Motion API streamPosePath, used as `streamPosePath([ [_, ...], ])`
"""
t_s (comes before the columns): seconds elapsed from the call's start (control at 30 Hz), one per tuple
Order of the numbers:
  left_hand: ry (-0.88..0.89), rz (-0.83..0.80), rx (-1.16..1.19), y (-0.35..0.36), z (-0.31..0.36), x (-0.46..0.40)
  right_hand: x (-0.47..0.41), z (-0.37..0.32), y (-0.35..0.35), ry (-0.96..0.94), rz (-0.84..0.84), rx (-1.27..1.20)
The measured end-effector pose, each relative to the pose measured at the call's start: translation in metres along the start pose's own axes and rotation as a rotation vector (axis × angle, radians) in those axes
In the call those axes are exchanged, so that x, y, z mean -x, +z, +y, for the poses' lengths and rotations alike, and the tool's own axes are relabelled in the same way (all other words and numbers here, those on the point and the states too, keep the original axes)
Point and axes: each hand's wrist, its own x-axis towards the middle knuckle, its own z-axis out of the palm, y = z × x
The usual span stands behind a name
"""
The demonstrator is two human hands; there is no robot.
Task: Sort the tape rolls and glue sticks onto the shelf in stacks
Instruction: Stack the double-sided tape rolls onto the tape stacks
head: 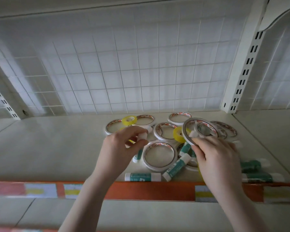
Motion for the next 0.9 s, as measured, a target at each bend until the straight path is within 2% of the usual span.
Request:
streamPosePath([
  [0.23,-0.044,0.134,-0.054,-0.052,-0.020,0.013,-0.005,-0.064,0.013,-0.069,-0.022,-0.086],
  [0.4,-0.059,0.219,-0.038,-0.115,-0.057,0.027,-0.008,-0.136,0.027,-0.132,-0.029,-0.133],
  [0.77,-0.149,0.274,-0.082,-0.313,-0.187,0.066,-0.005,-0.372,0.093,-0.242,0.000,-0.263],
  [0.9,-0.203,0.312,-0.103,-0.372,-0.229,0.075,-0.007,-0.443,0.114,-0.267,-0.050,-0.304],
])
